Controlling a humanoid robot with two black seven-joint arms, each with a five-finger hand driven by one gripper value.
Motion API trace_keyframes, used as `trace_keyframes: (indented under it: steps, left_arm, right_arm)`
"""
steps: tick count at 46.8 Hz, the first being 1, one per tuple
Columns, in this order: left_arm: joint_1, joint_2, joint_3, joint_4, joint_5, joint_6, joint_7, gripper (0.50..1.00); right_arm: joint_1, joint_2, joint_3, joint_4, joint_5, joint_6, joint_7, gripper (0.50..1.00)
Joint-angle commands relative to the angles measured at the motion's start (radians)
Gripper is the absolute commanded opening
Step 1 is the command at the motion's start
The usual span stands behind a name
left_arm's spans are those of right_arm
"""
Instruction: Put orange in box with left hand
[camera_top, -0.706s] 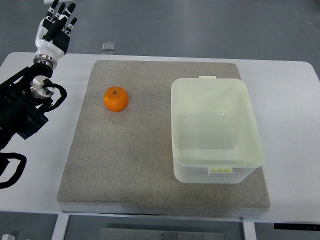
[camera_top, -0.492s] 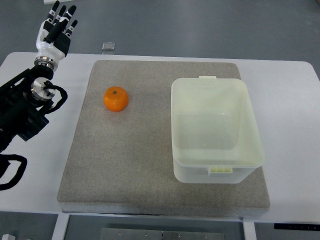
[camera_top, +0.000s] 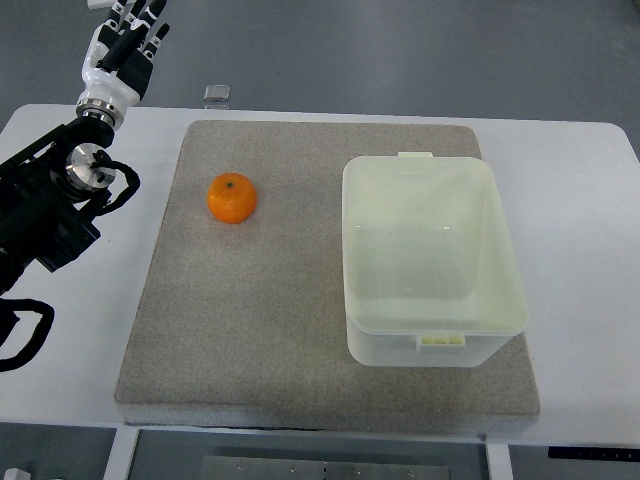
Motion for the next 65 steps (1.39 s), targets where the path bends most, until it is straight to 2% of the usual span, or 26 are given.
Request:
trace_keyframes:
  steps: [1, 5, 13, 21, 29, 36, 43, 48, 57, 65]
  left_arm:
    - [-0.013, 0.011, 0.008, 0.001, 0.049, -0.003, 0.003, 0.992]
    - [-0.022, 0.026, 0.02, 0.0, 0.155, -0.001, 0.008, 0.99]
    - [-0.093, 0.066, 0.194, 0.0, 0.508, -0.008, 0.008, 0.99]
    - [-0.194, 0.124, 0.355, 0.0, 0.782, -0.11, -0.003, 0.99]
    - [-0.28, 0.17, 0.444, -0.02, 0.928, -0.189, -0.024, 0.99]
    - [-0.32, 0.179, 0.589, -0.12, 1.045, -0.192, -0.078, 0.99]
    - [-0.386, 0.201, 0.726, -0.183, 1.183, -0.193, -0.185, 0.99]
    - [-0.429, 0.207, 0.78, -0.23, 1.307, -0.19, -0.187, 0.99]
    - [-0.452, 0.207, 0.783, -0.249, 1.551, -0.147, -0.187, 0.99]
    - [-0.455, 0.233, 0.784, -0.361, 1.605, -0.109, -0.187, 0.99]
  right_arm:
    - [0.0, 0.0, -0.001, 0.0, 0.0, 0.0, 0.0, 0.932]
    - [0.0, 0.0, 0.001, 0.0, 0.0, 0.0, 0.0, 0.932]
    - [0.0, 0.0, -0.001, 0.0, 0.0, 0.0, 0.0, 0.932]
    - [0.0, 0.0, 0.001, 0.0, 0.0, 0.0, 0.0, 0.93]
    - [0.0, 0.0, 0.001, 0.0, 0.0, 0.0, 0.0, 0.93]
    - [0.0, 0.0, 0.001, 0.0, 0.0, 0.0, 0.0, 0.932]
    - [0.0, 0.0, 0.001, 0.0, 0.0, 0.0, 0.0, 0.932]
    - [0.0, 0.0, 0.001, 0.0, 0.0, 0.0, 0.0, 0.932]
    - [0.0, 0.0, 0.001, 0.0, 0.0, 0.0, 0.0, 0.932]
    - [0.0, 0.0, 0.001, 0.0, 0.0, 0.0, 0.0, 0.932]
